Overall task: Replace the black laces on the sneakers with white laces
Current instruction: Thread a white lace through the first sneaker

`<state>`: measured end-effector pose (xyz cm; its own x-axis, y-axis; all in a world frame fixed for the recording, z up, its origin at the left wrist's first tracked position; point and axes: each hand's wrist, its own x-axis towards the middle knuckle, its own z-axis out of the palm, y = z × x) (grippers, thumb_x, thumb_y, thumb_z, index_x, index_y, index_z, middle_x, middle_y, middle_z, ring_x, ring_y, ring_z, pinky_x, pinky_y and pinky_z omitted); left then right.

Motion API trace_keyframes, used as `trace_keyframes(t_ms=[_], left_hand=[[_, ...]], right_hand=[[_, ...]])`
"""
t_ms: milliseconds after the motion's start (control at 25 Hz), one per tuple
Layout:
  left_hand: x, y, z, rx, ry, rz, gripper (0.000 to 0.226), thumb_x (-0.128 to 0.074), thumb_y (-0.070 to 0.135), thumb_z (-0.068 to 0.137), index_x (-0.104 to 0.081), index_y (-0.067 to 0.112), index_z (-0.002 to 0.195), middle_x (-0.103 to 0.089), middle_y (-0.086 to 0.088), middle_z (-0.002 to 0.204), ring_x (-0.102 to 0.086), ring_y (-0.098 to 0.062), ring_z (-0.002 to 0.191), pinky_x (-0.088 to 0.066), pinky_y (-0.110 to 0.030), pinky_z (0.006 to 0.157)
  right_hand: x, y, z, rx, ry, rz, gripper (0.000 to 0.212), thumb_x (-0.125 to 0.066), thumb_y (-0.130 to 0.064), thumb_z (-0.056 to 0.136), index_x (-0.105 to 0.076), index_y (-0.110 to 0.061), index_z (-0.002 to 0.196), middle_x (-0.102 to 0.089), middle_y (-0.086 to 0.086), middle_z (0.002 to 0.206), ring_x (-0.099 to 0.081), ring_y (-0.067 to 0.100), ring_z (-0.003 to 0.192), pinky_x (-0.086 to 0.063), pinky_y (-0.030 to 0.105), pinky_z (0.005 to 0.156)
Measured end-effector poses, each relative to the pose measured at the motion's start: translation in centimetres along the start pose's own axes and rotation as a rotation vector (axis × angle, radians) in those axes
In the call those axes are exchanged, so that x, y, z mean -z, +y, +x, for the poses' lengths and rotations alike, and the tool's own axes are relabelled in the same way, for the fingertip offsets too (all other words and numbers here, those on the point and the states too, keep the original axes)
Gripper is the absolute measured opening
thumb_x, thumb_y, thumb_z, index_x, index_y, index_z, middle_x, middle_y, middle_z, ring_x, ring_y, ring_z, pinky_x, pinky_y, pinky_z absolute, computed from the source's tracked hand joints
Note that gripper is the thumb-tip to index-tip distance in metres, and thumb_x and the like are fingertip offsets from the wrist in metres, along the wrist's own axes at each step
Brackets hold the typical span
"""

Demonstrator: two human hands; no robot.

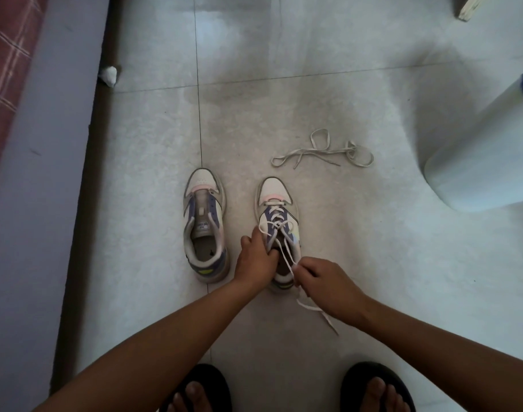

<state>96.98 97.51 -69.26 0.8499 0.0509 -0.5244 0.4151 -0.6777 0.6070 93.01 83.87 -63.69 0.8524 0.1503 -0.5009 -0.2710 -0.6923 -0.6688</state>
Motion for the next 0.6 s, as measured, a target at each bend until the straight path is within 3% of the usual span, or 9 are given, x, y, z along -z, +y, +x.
trace_keyframes(t_ms=[120, 280, 480, 600], left_hand=[[0.1, -0.2, -0.1, -0.052, -0.005, -0.010, 0.055, -0.048, 0.018, 0.091, -0.030, 0.025, 0.142, -0.032, -0.004, 0.103, -0.053, -0.034, 0.094, -0.044, -0.030, 0.079], [-0.1, -0.6, 0.1, -0.053, 0.014, -0.014, 0.055, -0.043, 0.014, 0.094, -0.028, 0.025, 0.145, -0.028, -0.004, 0.101, -0.047, -0.025, 0.081, -0.033, -0.022, 0.079], [-0.3, -0.5, 0.1, -0.053, -0.016, 0.002, 0.058, -0.043, 0.017, 0.094, -0.023, 0.029, 0.147, -0.028, -0.003, 0.101, -0.047, -0.024, 0.078, -0.039, -0.027, 0.082], [-0.1, -0.5, 0.1, -0.051, -0.028, 0.039, 0.061, -0.046, 0.019, 0.093, -0.021, 0.030, 0.148, -0.029, -0.004, 0.102, -0.054, -0.033, 0.089, -0.043, -0.033, 0.086]], right_hand=[[-0.1, 0.2, -1.2, 0.025, -0.035, -0.032, 0.031, -0.045, -0.023, 0.095, -0.052, -0.016, 0.066, -0.055, -0.003, 0.065, -0.048, 0.007, 0.059, -0.037, 0.024, 0.059], [-0.4, 0.8, -3.0, 0.141, -0.125, -0.289, 0.031, -0.042, -0.027, 0.095, -0.039, -0.020, 0.065, -0.049, -0.001, 0.063, -0.048, 0.015, 0.063, -0.031, 0.032, 0.061], [-0.8, 1.4, -3.6, 0.236, -0.232, -0.583, 0.028, -0.035, -0.036, 0.095, -0.053, -0.017, 0.085, -0.063, 0.008, 0.091, -0.057, 0.025, 0.085, -0.033, 0.030, 0.065], [0.6, 1.3, -0.7, 0.197, -0.043, -0.534, 0.030, -0.037, -0.041, 0.096, -0.057, -0.021, 0.089, -0.061, 0.003, 0.095, -0.055, 0.021, 0.091, -0.041, 0.031, 0.071]])
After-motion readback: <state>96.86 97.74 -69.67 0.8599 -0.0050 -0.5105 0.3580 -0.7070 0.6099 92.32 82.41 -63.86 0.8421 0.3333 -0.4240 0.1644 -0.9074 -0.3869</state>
